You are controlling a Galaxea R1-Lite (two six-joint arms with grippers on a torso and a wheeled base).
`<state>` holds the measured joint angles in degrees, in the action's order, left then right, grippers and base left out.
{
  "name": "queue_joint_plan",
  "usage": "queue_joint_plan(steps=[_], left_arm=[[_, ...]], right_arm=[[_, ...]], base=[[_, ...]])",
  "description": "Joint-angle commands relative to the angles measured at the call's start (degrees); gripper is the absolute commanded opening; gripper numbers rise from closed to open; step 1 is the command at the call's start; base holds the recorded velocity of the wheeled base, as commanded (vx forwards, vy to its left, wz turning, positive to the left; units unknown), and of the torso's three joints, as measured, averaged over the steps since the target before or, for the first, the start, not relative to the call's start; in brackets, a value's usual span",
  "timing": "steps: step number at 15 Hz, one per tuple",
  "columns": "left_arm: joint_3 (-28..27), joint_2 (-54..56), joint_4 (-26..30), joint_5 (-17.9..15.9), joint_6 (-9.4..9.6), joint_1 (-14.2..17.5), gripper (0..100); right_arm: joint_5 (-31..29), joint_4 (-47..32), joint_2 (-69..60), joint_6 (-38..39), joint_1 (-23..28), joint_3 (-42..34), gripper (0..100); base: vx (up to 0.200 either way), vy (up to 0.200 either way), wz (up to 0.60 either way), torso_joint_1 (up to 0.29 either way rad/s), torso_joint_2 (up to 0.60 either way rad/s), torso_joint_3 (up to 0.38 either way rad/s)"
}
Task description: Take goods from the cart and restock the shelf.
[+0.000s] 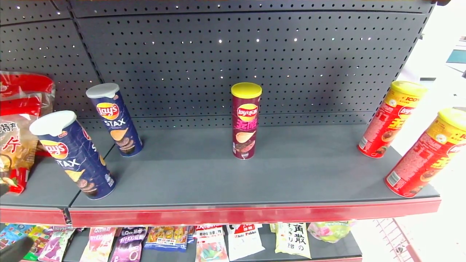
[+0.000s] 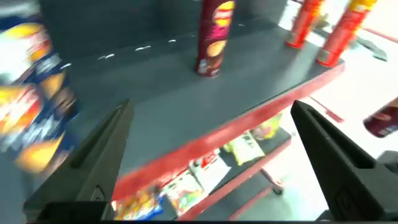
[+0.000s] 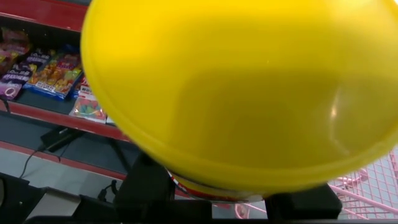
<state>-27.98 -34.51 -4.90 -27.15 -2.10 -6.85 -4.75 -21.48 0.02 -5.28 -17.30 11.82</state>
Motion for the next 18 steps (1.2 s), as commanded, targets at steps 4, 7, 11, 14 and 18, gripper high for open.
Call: queue_joint_plan(steps=[4, 7, 11, 14, 18], left_arm=[[-5.0, -36.3, -20.2, -7.4, 4.12, -8.7, 100], [-10.3, -47.1, -20.7, -9.0, 4.82, -15.9, 100], [-21.9, -63.6, -26.7, -8.5, 10.09, -16.6, 100], [-31.6, -71.7, -26.7, -5.5, 11.24, -16.6, 100], [-38.6, -76.4, -26.9, -5.0, 12.56, -16.5, 100]], right_arm=[[0.3, 0.1, 0.0, 1.0, 0.0, -0.3, 0], [0.4, 0.1, 0.0, 1.5, 0.0, -0.3, 0], [1.2, 0.1, 0.0, 1.7, 0.0, -0.3, 0], [1.2, 0.1, 0.0, 2.0, 0.0, -0.3, 0], [1.2, 0.1, 0.0, 2.6, 0.0, -0.3, 0]], base=[[0.0, 0.0, 0.0, 0.0, 0.0, 0.0], [0.0, 0.0, 0.0, 0.0, 0.0, 0.0], [0.0, 0.0, 0.0, 0.0, 0.0, 0.0], [0.0, 0.0, 0.0, 0.0, 0.0, 0.0], [0.0, 0.0, 0.0, 0.0, 0.0, 0.0]])
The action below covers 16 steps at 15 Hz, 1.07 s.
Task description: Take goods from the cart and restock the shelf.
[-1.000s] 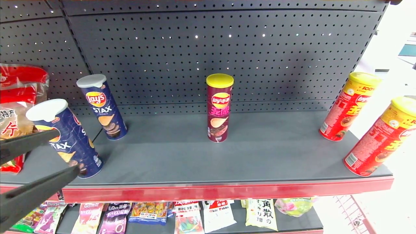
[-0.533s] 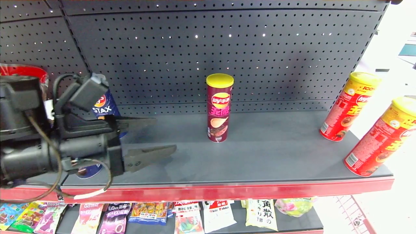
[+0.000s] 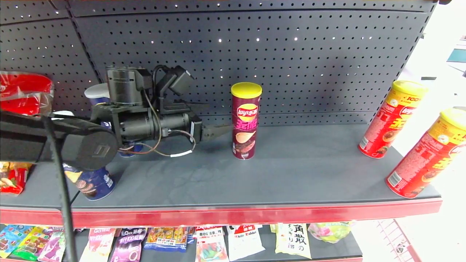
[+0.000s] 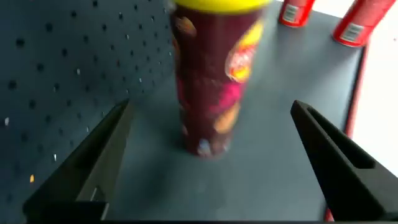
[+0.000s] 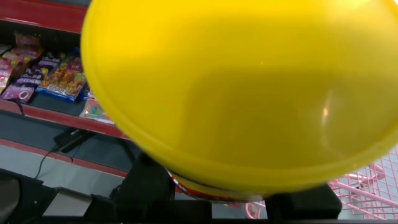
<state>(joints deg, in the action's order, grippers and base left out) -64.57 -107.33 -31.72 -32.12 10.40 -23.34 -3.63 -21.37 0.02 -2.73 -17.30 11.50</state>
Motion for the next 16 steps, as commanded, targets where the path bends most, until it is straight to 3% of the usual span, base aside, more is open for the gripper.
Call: queue_joint_plan(steps=[1, 4, 11, 16], left_arm=[[-5.5, -5.5, -0.1, -0.2, 0.06, -0.2, 100], [-9.9, -7.6, 0.1, -1.2, -0.12, -0.9, 100], [-12.0, -9.9, 0.1, -1.0, -0.12, -2.5, 100], [-16.5, -12.8, -0.1, 0.3, -0.2, -2.5, 100]], right_arm=[[-0.1, 0.0, 0.0, 0.0, 0.0, 0.0, 0], [-0.1, -0.1, 0.0, 0.0, 0.0, 0.0, 0], [-0.2, 0.0, 0.0, 0.0, 0.0, 0.0, 0], [-0.2, -0.1, 0.0, 0.0, 0.0, 0.0, 0]], base=[[0.0, 0.0, 0.0, 0.0, 0.0, 0.0], [0.0, 0.0, 0.0, 0.0, 0.0, 0.0], [0.0, 0.0, 0.0, 0.0, 0.0, 0.0], [0.0, 0.0, 0.0, 0.0, 0.0, 0.0]])
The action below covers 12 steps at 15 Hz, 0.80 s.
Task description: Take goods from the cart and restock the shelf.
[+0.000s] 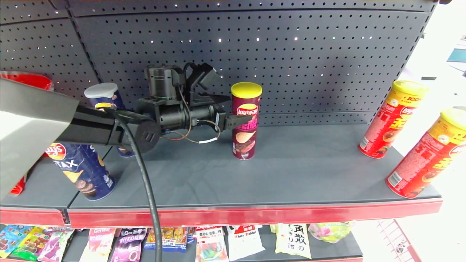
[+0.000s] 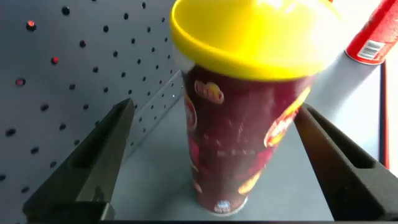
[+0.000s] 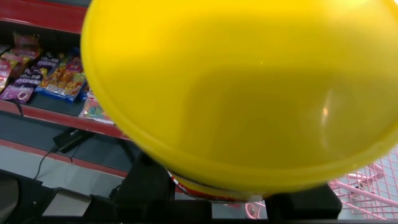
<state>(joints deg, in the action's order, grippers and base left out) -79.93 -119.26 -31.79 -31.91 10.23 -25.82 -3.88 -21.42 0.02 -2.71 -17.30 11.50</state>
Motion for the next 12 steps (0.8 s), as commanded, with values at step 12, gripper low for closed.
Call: queue_joint_plan(steps=[12], left_arm=[[-4.7, -3.3, 0.2, 0.9, -0.21, -2.5, 100]], right_arm=[[0.0, 0.1, 0.0, 0.0, 0.0, 0.0, 0]], base=[[0.0, 0.0, 0.0, 0.0, 0.0, 0.0]])
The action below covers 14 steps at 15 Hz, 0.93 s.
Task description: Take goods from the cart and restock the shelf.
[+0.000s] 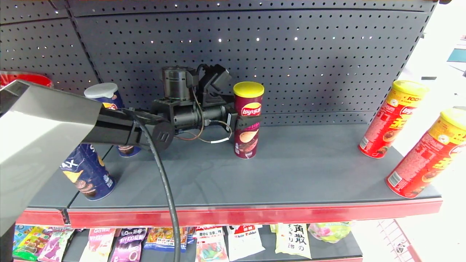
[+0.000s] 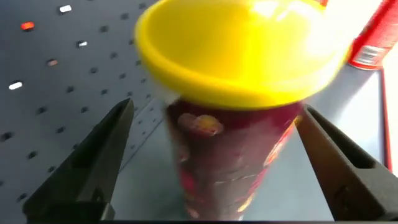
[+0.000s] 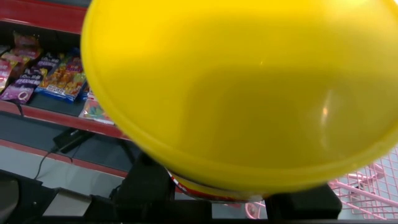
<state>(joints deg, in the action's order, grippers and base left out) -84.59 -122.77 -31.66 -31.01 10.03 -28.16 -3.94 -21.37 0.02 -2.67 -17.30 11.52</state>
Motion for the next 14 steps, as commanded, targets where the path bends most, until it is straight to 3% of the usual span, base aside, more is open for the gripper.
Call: queue_joint_plan(steps=[1, 7, 8, 14], left_arm=[[0.0, 0.1, 0.0, 1.0, -0.01, -0.1, 100], [-2.5, -1.9, -0.1, 2.2, -0.01, -0.8, 100], [-2.9, -2.3, 0.0, 2.2, -0.01, -0.8, 0], [-1.9, -1.8, 0.6, 1.2, -0.1, -1.5, 0]], right_arm=[[0.1, 0.0, 0.0, -0.1, 0.0, 0.0, 0], [0.0, 0.0, 0.0, 0.0, 0.0, 0.0, 0], [0.0, 0.0, 0.0, 0.0, 0.0, 0.0, 0], [0.0, -0.1, 0.0, 0.0, 0.0, 0.0, 0]], base=[[0.0, 0.0, 0.0, 0.0, 0.0, 0.0], [0.0, 0.0, 0.0, 0.0, 0.0, 0.0], [0.0, 0.0, 0.0, 0.0, 0.0, 0.0], [0.0, 0.0, 0.0, 0.0, 0.0, 0.0]])
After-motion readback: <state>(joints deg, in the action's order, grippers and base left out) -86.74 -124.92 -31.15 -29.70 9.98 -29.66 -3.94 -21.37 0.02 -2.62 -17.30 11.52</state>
